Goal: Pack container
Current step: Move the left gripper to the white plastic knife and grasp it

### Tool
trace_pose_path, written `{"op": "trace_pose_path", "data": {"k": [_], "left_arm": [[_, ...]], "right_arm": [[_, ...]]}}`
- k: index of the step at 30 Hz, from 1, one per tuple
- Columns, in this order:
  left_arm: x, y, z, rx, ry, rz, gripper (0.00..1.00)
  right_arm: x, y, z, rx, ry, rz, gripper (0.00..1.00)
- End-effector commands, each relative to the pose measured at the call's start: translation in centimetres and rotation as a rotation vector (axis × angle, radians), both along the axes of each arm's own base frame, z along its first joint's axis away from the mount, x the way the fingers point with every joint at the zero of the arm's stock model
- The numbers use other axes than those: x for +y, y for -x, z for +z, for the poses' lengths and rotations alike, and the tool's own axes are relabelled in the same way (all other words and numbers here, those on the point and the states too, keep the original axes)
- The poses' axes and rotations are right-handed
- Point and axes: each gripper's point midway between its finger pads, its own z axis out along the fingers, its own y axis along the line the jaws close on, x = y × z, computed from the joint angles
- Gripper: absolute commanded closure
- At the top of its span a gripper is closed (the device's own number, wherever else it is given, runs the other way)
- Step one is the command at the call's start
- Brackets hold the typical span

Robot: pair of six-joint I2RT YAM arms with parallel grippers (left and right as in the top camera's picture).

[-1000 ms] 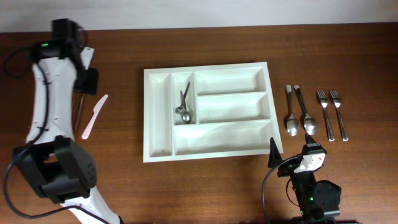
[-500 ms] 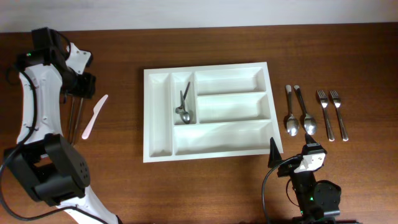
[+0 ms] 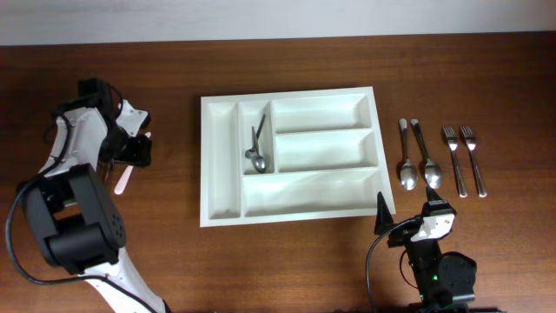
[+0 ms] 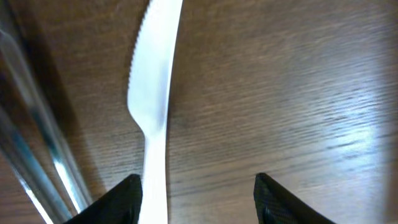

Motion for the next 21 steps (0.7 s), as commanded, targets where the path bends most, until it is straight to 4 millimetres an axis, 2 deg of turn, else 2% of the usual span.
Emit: {"op": "trace_pose_path", "data": {"k": [1,5,16,21], "left_arm": [[0.4,0.8,-2.0,0.053,-0.02,-0.017,0.42],[0.7,0.9,-3.0,0.073,-0.035,-0.016,0.42],[1.6,-0.3,-3.0,0.026,-0.076,-0.012,0.43],[1.6,-0.5,-3.0,0.018,-0.078,-0.012,0.47]], "right_arm": [[0.0,0.0,-0.2,0.005,-0.007,-0.004,0.01],[0.0,0.0,-0.2,0.005,-0.007,-0.004,0.01],[0.0,0.0,-0.2,0.005,-0.007,-0.004,0.01],[0.0,0.0,-0.2,0.005,-0.007,-0.004,0.02]]}}
